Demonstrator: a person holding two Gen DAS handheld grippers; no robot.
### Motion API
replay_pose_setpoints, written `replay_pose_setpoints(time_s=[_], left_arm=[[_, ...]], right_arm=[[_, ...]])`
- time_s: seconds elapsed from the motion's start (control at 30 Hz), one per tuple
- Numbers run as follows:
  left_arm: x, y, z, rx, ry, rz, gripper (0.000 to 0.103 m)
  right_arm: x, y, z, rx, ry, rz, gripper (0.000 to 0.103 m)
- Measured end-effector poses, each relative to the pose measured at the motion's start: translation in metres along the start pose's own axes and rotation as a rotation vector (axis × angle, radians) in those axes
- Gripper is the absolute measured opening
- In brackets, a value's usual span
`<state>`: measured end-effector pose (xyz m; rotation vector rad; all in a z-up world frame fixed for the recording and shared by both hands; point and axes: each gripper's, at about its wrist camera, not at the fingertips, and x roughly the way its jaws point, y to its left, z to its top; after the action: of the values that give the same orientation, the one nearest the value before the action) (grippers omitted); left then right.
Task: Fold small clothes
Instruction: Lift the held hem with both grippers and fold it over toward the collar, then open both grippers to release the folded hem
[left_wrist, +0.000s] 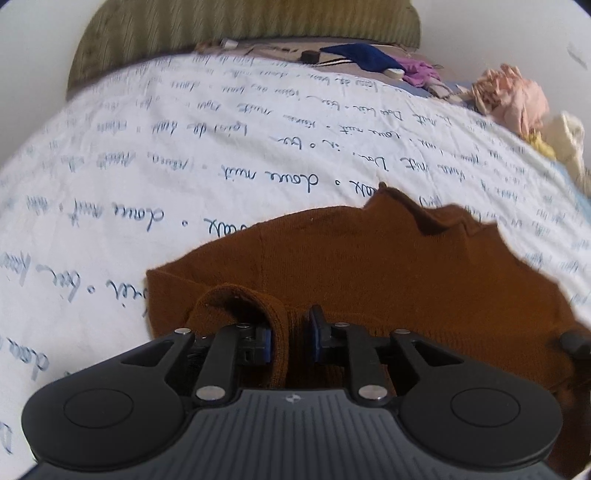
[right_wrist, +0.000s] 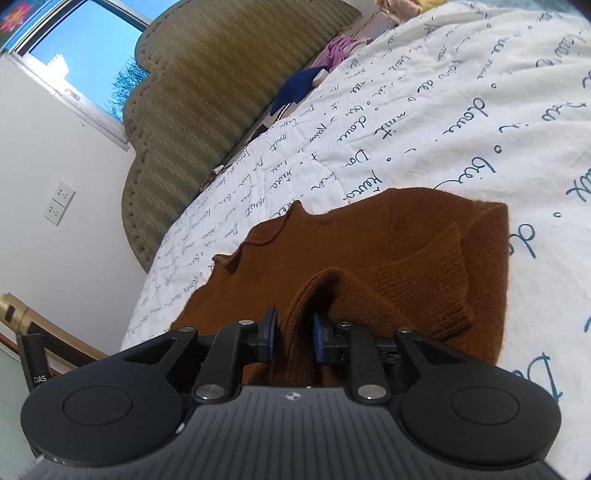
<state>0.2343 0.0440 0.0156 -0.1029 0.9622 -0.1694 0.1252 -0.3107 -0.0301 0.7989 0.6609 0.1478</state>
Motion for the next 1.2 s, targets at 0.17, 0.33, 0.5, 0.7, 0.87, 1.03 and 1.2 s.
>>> replay_pose_setpoints(time_s=[0.17, 0.33, 0.5, 0.7, 0.87, 1.03, 1.2], left_arm=[[0.003, 0.030, 0.009, -0.194, 0.044, -0.123, 0.020], [0.004, 0.048, 0.009, -0.311, 0.038, -0.171, 0.020], [0.002, 0.050, 0.011, -0.330, 0.003, -0.158, 0.020], [-0.006, 0.065, 0.015, -0.398, -0.064, -0.104, 0.020], [-0.020, 0.072, 0.012, -0.385, -0.122, -0.036, 0.021], [-0.027, 0.056, 0.006, -0.273, -0.148, 0.015, 0.021], [-0.030, 0.028, -0.002, -0.121, -0.181, 0.070, 0.021]], right_arm=[[0.001, -0.007, 0.007, 0.067, -0.012, 0.050, 0.042], [0.005, -0.014, 0.011, 0.129, -0.049, 0.063, 0.047], [0.011, -0.021, 0.013, 0.168, -0.063, 0.057, 0.048], [0.009, -0.021, 0.014, 0.161, -0.088, 0.046, 0.054], [0.003, -0.011, 0.012, 0.102, -0.114, 0.024, 0.058], [0.005, 0.008, 0.005, -0.009, -0.091, 0.002, 0.064], [0.012, 0.022, -0.003, -0.103, -0.063, -0.063, 0.065]])
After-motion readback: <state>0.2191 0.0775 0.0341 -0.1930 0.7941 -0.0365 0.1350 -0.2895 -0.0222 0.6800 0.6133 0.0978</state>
